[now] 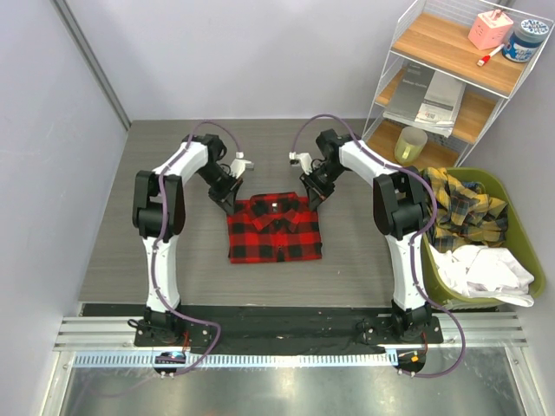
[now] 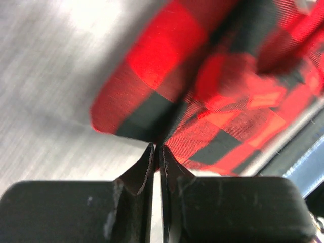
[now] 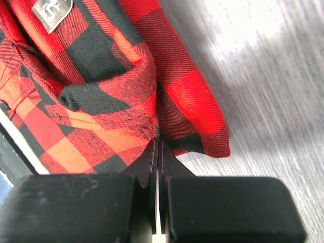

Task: Fold and stack the long sleeve shirts
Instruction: Fold the shirt, then neatly place the folded shirt to the corner

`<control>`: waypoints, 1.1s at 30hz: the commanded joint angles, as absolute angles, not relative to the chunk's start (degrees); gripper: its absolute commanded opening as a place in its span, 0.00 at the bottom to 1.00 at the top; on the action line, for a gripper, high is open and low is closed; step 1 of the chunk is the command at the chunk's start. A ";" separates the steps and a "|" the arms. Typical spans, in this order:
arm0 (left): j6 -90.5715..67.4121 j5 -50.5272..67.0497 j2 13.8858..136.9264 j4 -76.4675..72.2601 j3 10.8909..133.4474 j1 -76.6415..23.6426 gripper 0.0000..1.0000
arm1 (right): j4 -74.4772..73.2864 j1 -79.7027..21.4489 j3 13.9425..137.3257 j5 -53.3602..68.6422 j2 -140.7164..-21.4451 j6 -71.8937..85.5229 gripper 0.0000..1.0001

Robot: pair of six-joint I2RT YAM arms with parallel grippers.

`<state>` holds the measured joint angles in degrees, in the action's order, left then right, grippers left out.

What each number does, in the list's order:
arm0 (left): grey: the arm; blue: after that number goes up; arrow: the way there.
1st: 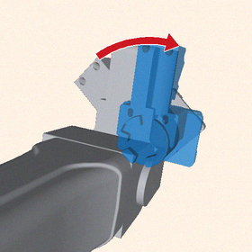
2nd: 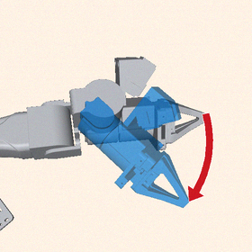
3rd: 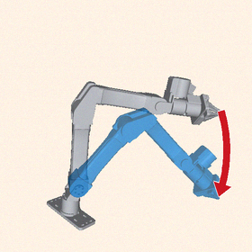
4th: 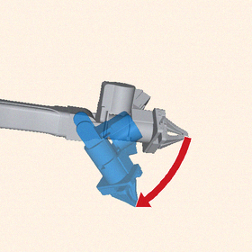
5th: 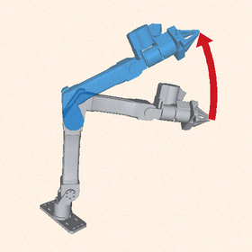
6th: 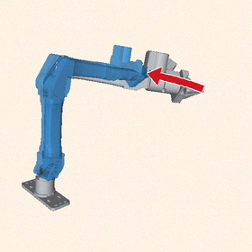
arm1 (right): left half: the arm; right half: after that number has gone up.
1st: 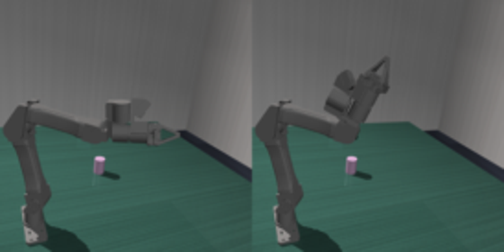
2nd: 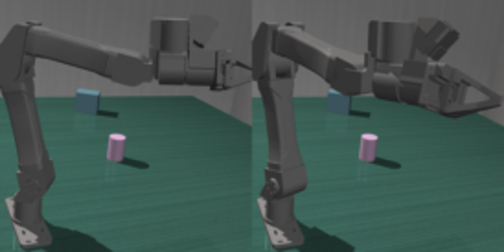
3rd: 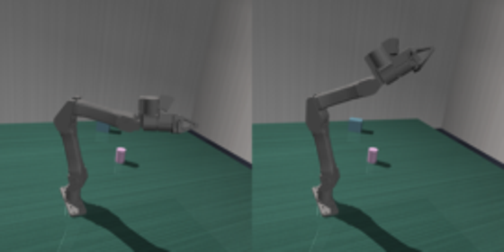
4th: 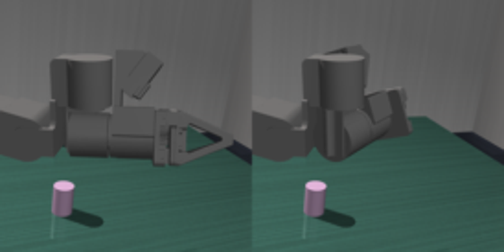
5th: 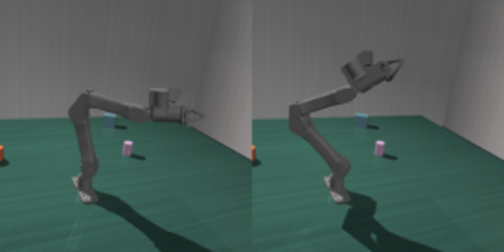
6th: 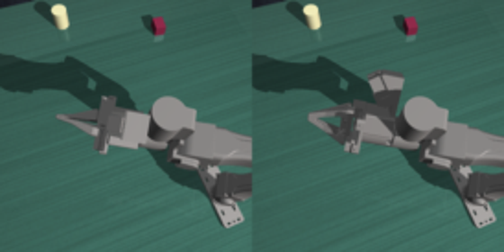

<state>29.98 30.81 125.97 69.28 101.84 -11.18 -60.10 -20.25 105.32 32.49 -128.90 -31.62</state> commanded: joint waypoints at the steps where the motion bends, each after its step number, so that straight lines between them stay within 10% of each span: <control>1: 24.17 23.47 127.61 62.06 101.42 -10.99 0.08 | -56.87 -20.22 104.69 29.01 -126.74 -29.53 0.01; 12: 20.22 21.64 126.21 60.65 102.39 -10.90 0.13 | -54.93 -19.42 104.41 29.36 -125.59 -27.07 0.01; 14: 17.94 20.40 124.12 58.54 100.91 -10.72 0.29 | -54.49 -19.42 104.68 28.74 -126.21 -24.97 0.03; 18: 12.06 20.92 111.65 49.33 92.22 -10.19 0.55 | -54.32 -18.90 103.63 30.14 -124.99 -20.75 0.44; 20: 8.89 19.87 104.88 43.17 88.26 -11.33 1.00 | -53.62 -17.23 102.57 31.72 -122.18 -17.16 0.74; 22: 8.70 14.37 97.05 40.53 84.04 -13.52 1.00 | -53.35 -15.65 101.87 34.62 -119.37 -15.39 0.95; 33: -7.03 1.53 81.47 32.15 70.40 -37.30 1.00 | -51.42 -6.51 92.04 33.75 -106.62 -13.71 1.00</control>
